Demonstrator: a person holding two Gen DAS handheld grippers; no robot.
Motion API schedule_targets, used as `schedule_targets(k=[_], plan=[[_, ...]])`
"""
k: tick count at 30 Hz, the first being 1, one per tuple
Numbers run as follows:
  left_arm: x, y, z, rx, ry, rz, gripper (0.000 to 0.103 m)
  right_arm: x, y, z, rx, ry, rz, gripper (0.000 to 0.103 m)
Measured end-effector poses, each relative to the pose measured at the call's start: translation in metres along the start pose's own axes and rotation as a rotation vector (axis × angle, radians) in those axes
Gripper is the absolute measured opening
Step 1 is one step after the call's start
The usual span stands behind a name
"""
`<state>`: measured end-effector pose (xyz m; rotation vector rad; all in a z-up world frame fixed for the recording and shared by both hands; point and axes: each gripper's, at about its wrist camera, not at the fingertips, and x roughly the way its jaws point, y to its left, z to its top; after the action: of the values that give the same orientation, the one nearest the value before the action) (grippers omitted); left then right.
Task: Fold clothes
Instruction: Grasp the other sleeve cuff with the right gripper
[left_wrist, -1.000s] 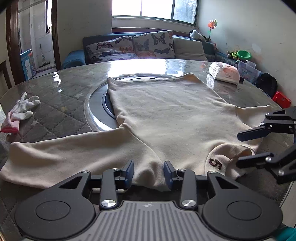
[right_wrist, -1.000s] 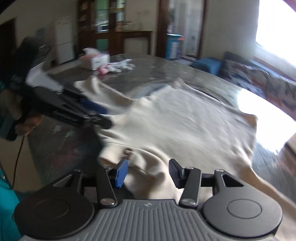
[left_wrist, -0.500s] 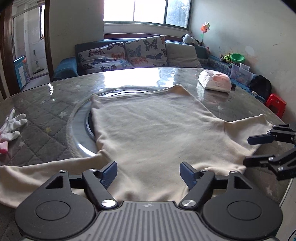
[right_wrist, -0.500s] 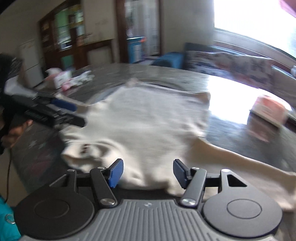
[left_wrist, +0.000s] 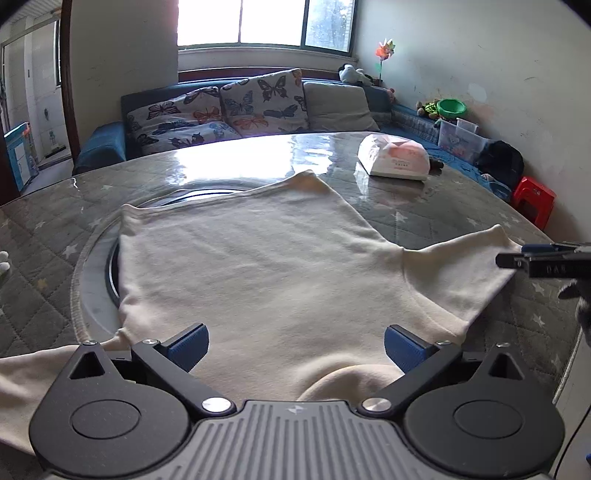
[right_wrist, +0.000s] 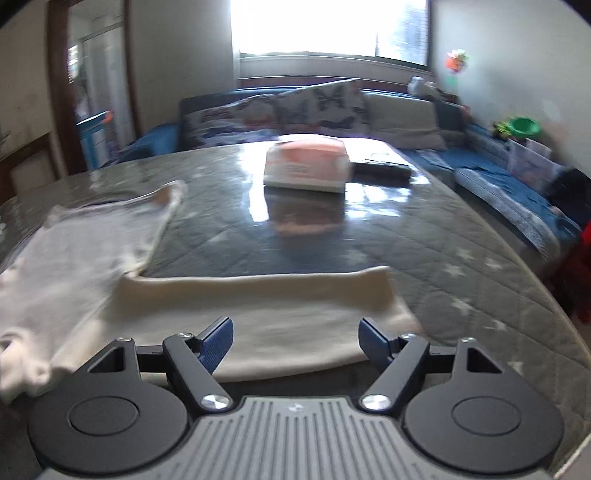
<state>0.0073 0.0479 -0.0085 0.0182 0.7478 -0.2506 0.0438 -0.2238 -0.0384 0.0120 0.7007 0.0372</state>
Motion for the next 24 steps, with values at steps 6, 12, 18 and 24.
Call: schedule_targets(k=[6,12,18,24], plan=[[0.007,-0.012,0.002,0.004,0.014,-0.010,0.103,0.018,-0.037,0.005,0.077,0.011,-0.111,0.072],[0.010,-0.016,0.004,0.013,0.024,-0.002,0.103,0.033,-0.050,0.004,0.138,0.043,-0.093,0.059],[0.013,-0.020,0.004,0.019,0.033,-0.001,0.103,0.028,-0.046,0.005,0.143,0.033,-0.060,0.029],[0.014,-0.022,0.004,0.024,0.036,0.003,0.103,0.022,-0.047,0.007,0.182,0.005,-0.021,0.009]])
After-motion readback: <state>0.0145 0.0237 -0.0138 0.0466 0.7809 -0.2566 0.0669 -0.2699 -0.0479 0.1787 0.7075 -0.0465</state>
